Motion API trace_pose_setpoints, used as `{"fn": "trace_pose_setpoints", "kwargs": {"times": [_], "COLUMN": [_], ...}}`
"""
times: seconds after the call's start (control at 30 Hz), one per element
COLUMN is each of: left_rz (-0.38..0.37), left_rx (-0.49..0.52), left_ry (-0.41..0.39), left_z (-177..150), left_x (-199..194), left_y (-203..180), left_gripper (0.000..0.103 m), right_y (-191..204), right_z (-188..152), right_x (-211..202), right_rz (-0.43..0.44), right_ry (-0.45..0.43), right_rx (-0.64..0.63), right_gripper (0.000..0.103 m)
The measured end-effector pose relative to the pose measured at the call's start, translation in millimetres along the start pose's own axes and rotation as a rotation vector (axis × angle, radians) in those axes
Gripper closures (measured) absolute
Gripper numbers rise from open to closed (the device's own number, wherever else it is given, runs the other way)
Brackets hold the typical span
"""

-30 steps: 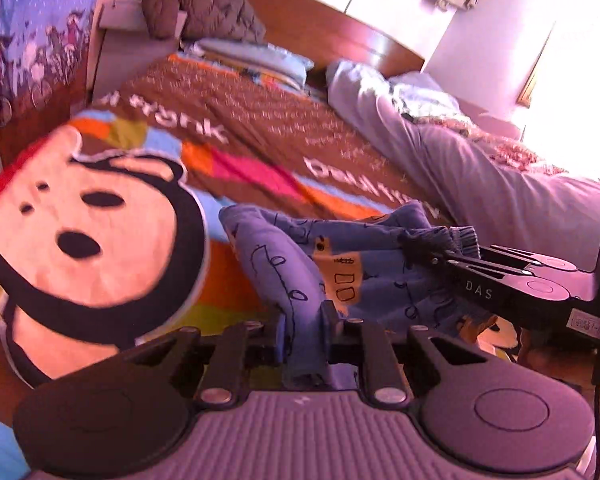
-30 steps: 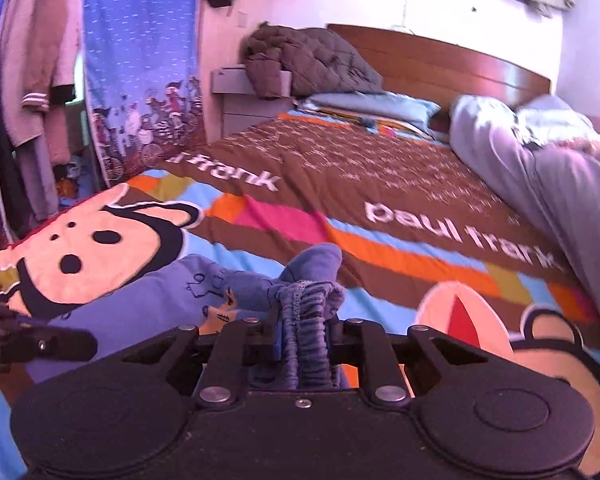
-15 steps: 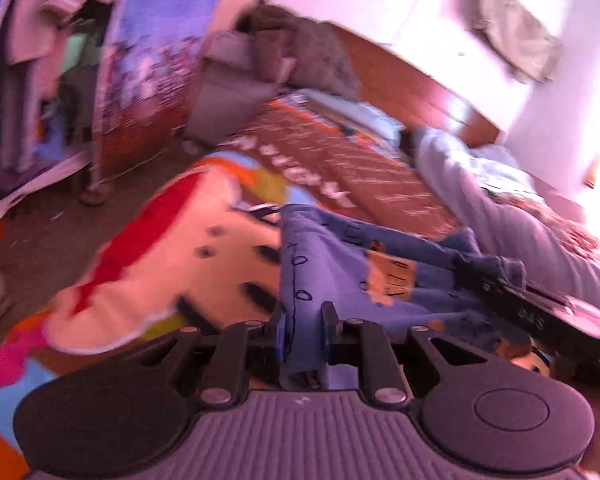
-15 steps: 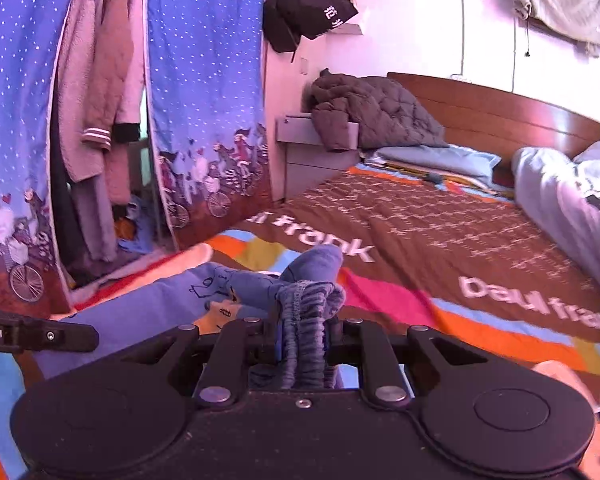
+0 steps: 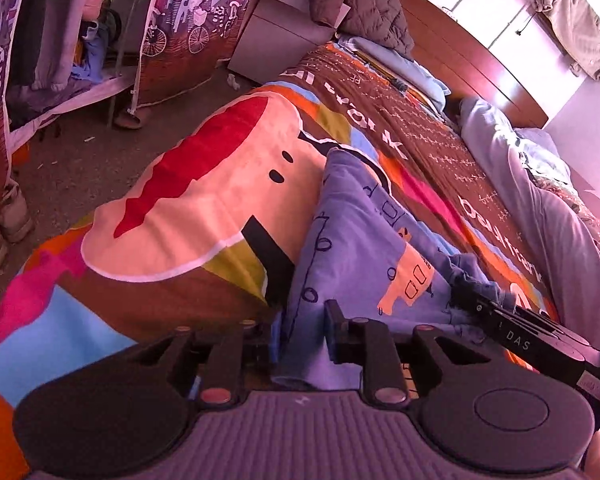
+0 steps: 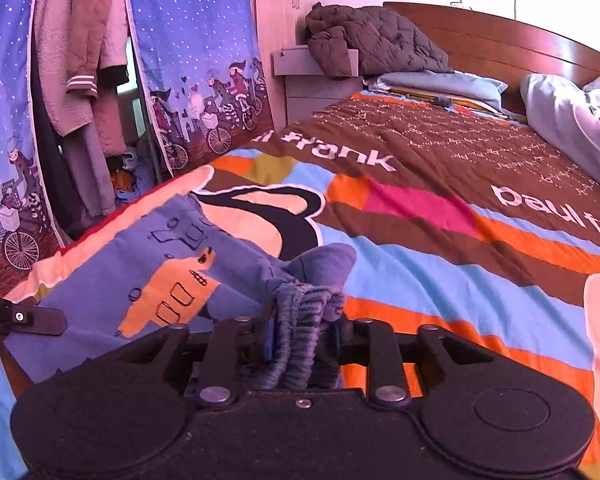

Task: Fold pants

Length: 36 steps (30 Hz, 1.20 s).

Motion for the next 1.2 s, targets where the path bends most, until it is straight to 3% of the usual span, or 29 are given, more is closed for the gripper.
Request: {"fn": "trace_pose_setpoints", "kwargs": {"times": [0.07, 0.13, 0.2, 0.23, 0.3, 0.33, 0.47, 0.63, 1.0, 1.2], "left_rz": [-0.007, -0.013, -0.020, -0.025, -0.010, 0.011, 0.048, 0.027, 0.019, 0.023], "left_rx": [-0.012, -0.023, -0.025, -0.018, 0.025, 0.057, 0.141, 0.170, 0.252, 0.394], "left_ry": [0.001, 0.000, -0.019, -0.037, -0.082, -0.110, -0.155, -0.206, -0.230, -0.302], "left_z": [0.6, 0.1, -1.0, -2.3, -6.0, -8.3, -14.4, -30.4, -98.7, -139.9], "left_x": [0.3, -2.1, -5.2, -7.8, -12.3, -14.5, -21.8, -41.8, -78.7, -105.2], "left_y": [-0.4, 0.2, -0.3, -1.9, -8.0, -12.5, -29.2, -41.3, -63.9, -80.0], "left_gripper": [0.069, 0.057, 0.031, 0.027, 0.005, 0.002, 0.001, 0.001, 0.000, 0.000], "right_y": [-3.2, -7.6, -13.5, -16.8, -23.0, -26.3, -31.7, -28.6, -6.6, -8.8], "right_z": [-2.8, -4.5, -6.3, -7.4, -9.6, -10.0, -15.7, -25.8, -47.3, -79.3], "right_x": [-0.4, -1.5, -4.5, -7.6, -17.1, -21.9, -47.3, -86.0, -169.0, -220.8], "right_rz": [-0.012, -0.026, -0.049, -0.057, -0.066, -0.069, -0.097, -0.110, -0.144, -0.261], "right_ry": [0.013, 0.023, 0.035, 0.037, 0.040, 0.042, 0.050, 0.013, -0.147, -0.265], "right_rx": [0.018, 0.050, 0.082, 0.100, 0.143, 0.159, 0.165, 0.128, 0.037, 0.079], "right_gripper": [0.054, 0.032, 0.016, 0.011, 0.002, 0.001, 0.001, 0.001, 0.001, 0.001]}}
Point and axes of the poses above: each gripper's, at about its wrist camera, not at the fingertips, and x roughly the way its jaws point, y to its left, z to its top, the point moved 3 cm from there along x, roughly the way its jaws point, and after that the axes turned 11 degrees about -x, right-handed, at the moved point
